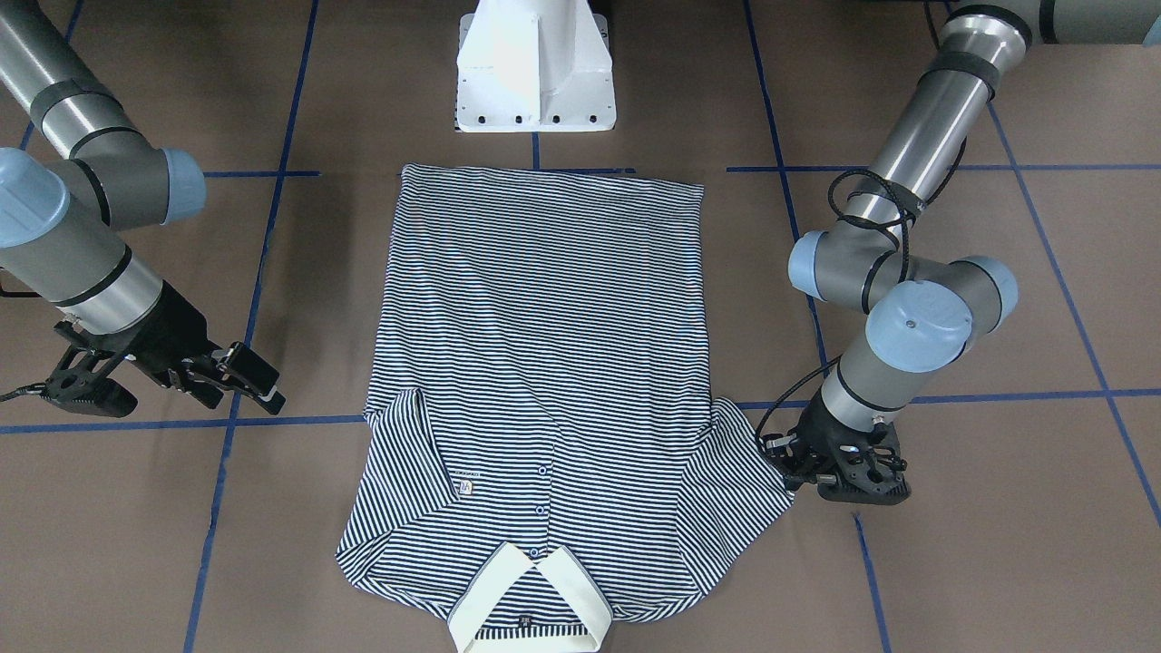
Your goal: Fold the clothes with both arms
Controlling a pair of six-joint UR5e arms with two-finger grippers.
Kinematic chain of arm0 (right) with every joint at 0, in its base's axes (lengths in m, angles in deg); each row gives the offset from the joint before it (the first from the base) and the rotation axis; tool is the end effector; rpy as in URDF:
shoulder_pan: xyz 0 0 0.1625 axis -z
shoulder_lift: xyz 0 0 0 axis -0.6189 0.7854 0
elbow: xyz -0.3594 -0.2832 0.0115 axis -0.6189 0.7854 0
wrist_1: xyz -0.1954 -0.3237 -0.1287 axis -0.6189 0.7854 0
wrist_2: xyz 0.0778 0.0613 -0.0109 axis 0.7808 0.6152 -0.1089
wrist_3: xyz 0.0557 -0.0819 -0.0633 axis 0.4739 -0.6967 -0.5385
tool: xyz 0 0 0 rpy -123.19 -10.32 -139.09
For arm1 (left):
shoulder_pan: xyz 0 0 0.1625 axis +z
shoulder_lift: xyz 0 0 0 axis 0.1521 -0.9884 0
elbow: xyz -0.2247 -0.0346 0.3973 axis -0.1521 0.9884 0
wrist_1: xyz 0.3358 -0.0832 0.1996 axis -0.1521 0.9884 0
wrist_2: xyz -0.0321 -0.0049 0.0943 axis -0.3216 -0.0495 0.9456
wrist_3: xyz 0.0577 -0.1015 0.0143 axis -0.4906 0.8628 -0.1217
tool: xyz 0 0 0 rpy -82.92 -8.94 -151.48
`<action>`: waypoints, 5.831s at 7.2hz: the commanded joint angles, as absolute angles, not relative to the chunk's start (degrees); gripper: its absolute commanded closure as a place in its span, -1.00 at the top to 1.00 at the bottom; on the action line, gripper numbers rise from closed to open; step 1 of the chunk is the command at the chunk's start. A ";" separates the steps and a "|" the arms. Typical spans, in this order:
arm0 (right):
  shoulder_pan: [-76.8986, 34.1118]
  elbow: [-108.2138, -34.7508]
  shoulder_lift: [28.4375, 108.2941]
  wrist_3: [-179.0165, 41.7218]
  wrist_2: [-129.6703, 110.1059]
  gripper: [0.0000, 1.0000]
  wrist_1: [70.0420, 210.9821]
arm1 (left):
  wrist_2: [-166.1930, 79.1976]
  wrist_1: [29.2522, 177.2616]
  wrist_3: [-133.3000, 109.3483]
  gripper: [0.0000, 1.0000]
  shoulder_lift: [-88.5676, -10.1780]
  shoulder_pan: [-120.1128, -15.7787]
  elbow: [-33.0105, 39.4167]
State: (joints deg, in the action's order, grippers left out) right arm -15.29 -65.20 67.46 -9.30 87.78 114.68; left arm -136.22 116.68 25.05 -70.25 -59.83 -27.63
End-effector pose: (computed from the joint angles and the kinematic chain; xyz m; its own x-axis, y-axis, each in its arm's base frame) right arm -0.3348 -0.5766 0.4469 0.4228 0.2180 0.8796 -0.3463 0.9358 -0.0655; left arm 0.4449 -0.6862 0.4332 0.6313 0.1165 -0.7668 0.1529 0.9506 0.2703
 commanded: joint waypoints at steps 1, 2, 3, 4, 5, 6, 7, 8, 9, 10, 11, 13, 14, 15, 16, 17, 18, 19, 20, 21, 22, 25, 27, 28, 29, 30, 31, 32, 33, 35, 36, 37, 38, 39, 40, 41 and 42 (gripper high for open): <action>-15.29 -65.32 67.29 -9.30 87.78 1.00 114.65 | -136.31 116.27 27.41 -1.00 -71.70 -59.90 -23.19; -15.29 -65.41 67.29 -9.30 87.78 1.00 114.65 | -136.22 116.00 30.31 -1.00 -74.83 -59.64 -23.60; -15.29 -65.41 67.29 -9.21 87.78 1.00 114.65 | -135.70 115.57 31.47 -1.00 -76.00 -58.16 -23.78; -15.37 -65.41 67.38 -9.30 87.87 1.00 114.65 | -131.78 115.65 32.78 -1.00 -79.23 -56.32 -27.35; -15.38 -65.32 67.38 -9.30 87.87 1.00 114.65 | -127.65 116.08 33.23 -1.00 -83.26 -55.52 -33.04; -15.38 -65.32 67.46 -9.30 87.87 1.00 114.65 | -127.26 116.18 33.23 -1.00 -83.91 -55.42 -33.53; -15.38 -65.32 67.55 -9.21 87.87 1.00 114.65 | -127.17 116.18 33.50 -1.00 -84.44 -55.16 -33.89; -15.29 -65.32 67.55 -9.21 87.87 1.00 114.65 | -126.82 116.52 35.33 -1.00 -84.62 -53.76 -33.89; -15.37 -65.24 67.64 -9.38 87.78 1.00 114.65 | -124.21 116.62 35.43 -1.00 -84.54 -52.71 -33.98; -15.38 -65.24 67.64 -9.39 87.78 1.00 114.65 | -122.88 116.62 35.43 -0.74 -84.45 -52.26 -34.06; -15.29 -65.15 67.55 -9.39 87.78 1.00 114.65 | -122.78 116.62 35.43 0.16 -84.36 -52.26 -33.98; -15.02 -66.37 66.51 -8.25 87.96 1.00 114.74 | -123.30 116.27 35.52 0.39 -82.18 -52.34 -27.79; -13.11 -69.95 66.32 -2.59 87.78 1.00 115.35 | -124.26 116.18 35.43 0.39 -76.85 -52.34 -19.30; -10.91 -72.68 66.58 6.34 86.30 1.00 115.44 | -129.84 115.57 35.43 0.39 -72.19 -52.34 -11.90; -6.72 -76.45 67.28 13.92 81.24 0.98 116.66 | -132.33 115.56 35.43 0.39 -66.66 -52.34 -3.82; 0.46 -82.49 67.90 17.65 72.92 0.96 123.64 | -137.49 115.56 35.35 0.38 -62.52 -52.34 1.65; 8.62 -90.99 67.99 20.47 62.83 0.96 136.50 | -139.80 115.65 35.34 0.37 -61.78 -52.60 2.05; 17.41 -97.43 67.99 26.50 53.86 0.94 146.72 | -139.83 115.65 35.61 0.39 -61.51 -52.87 3.01; 22.89 -99.49 69.47 36.65 50.81 0.83 147.69 | -139.56 115.65 35.52 0.41 -61.42 -52.87 3.20; 30.08 -99.51 72.79 42.67 44.78 0.70 148.05 | -139.56 115.82 35.35 0.41 -60.90 -53.05 3.20; 34.68 -99.51 74.39 48.39 39.58 0.57 148.84 | -139.56 115.83 35.08 0.41 -60.54 -53.48 3.20; 37.10 -97.15 76.42 52.49 39.44 0.35 155.00 | -139.56 116.00 35.34 0.46 -60.02 -53.49 3.29; 37.53 -95.75 76.52 52.66 40.41 0.35 155.08 | -139.56 116.00 35.43 0.47 -60.01 -53.49 3.29; 37.53 -95.91 76.34 52.66 40.76 0.35 155.08 | -139.48 116.09 35.43 0.49 -60.01 -53.49 3.29; 37.71 -96.08 76.34 52.66 41.02 0.31 155.08 | -139.47 116.09 35.43 0.50 -60.01 -53.40 3.29; 38.15 -96.17 76.25 52.66 41.11 0.13 155.00 | -139.47 116.09 35.35 0.50 -59.93 -53.40 3.20; 38.50 -96.43 76.25 52.66 41.20 0.01 155.08 | -139.47 116.09 35.34 0.50 -60.01 -53.49 3.11; 38.59 -96.87 76.17 52.66 41.20 -0.37 155.00 | -139.47 116.09 35.34 0.50 -59.93 -53.49 3.20; 38.85 -97.14 76.17 52.66 41.20 -0.99 155.08 | -139.47 116.09 35.34 0.50 -60.01 -53.49 3.20; 39.12 -96.79 75.99 52.58 41.20 -1.00 155.00 | -139.47 116.09 35.78 0.51 -59.93 -53.49 3.20; 38.94 -97.14 75.73 52.40 41.29 -1.00 155.00 | -139.56 116.18 37.52 0.51 -60.01 -53.40 3.46; 38.51 -98.53 75.99 52.31 41.29 -1.00 155.08 | -139.48 116.18 39.54 0.51 -59.84 -53.40 4.68; 37.98 -98.98 76.42 52.23 41.29 -1.00 155.08 | -138.78 116.00 41.65 0.54 -59.40 -53.40 5.39; 37.89 -100.20 76.60 52.22 41.29 -1.00 155.17 | -130.77 115.57 46.46 0.54 -55.22 -51.05 10.10; 37.97 -100.56 76.52 52.22 41.29 -1.00 156.04 | -129.55 113.91 47.46 0.54 -47.26 -47.55 17.89; 37.97 -101.00 76.52 52.22 41.29 -1.00 156.22 | -129.11 112.41 50.26 0.52 -41.61 -44.29 21.97; 38.15 -101.96 76.78 52.22 41.37 -1.00 156.31 | -125.54 112.31 53.16 0.52 -37.55 -40.52 24.79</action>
State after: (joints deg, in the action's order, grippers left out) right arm 38.02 -100.99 76.59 52.23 41.31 156.08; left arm -128.81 113.06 49.75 -43.47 -44.88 20.29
